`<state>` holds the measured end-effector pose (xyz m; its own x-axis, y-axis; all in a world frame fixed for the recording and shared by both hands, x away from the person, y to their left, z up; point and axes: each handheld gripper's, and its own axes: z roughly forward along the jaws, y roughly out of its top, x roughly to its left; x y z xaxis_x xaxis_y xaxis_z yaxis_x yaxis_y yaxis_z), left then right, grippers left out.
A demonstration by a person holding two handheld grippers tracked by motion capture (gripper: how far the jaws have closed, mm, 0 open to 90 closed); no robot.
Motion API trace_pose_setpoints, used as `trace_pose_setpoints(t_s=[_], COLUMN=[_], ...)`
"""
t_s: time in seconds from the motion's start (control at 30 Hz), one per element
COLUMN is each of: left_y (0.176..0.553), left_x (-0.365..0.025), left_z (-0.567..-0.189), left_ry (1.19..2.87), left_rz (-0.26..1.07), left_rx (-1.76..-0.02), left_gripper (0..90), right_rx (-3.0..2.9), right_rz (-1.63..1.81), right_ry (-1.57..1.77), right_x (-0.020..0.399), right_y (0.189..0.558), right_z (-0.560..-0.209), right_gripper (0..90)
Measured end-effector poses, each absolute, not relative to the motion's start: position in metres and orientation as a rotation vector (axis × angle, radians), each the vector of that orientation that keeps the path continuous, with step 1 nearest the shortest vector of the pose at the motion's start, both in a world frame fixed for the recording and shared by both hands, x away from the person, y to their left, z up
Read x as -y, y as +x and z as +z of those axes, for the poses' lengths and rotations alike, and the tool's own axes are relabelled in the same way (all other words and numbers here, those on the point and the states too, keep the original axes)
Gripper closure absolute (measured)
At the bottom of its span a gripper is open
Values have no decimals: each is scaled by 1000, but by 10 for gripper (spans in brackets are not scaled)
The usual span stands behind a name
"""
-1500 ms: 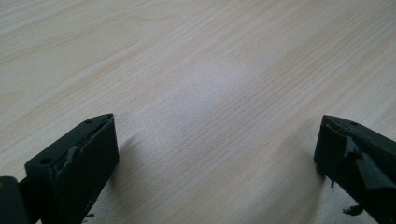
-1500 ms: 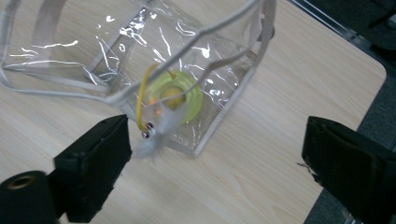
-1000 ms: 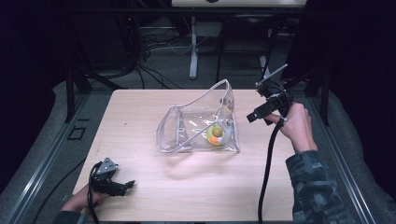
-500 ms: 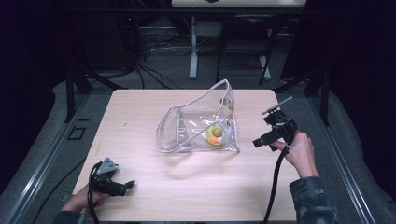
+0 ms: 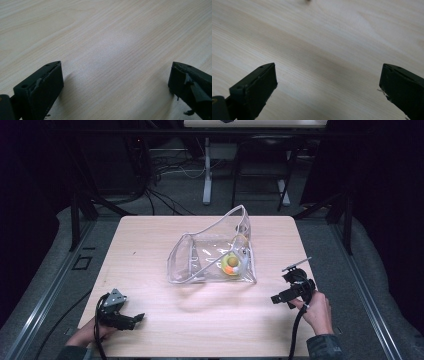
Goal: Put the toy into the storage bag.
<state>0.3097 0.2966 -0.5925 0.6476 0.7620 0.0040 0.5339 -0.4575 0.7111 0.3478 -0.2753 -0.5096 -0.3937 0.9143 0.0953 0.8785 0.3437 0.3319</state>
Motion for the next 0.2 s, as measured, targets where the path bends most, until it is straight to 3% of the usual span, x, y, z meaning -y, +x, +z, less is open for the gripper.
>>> trace_pose_setpoints(t_s=[0.2], left_y=[310], left_x=[-297], left_z=[-592], left_ry=[2171], left_rz=[424], left_rx=[-1002], left_gripper=[1], right_rx=[-2497], right_rz=[463], right_ry=[1679], right_x=[279], right_y=[344], right_z=[-526], right_gripper=[15])
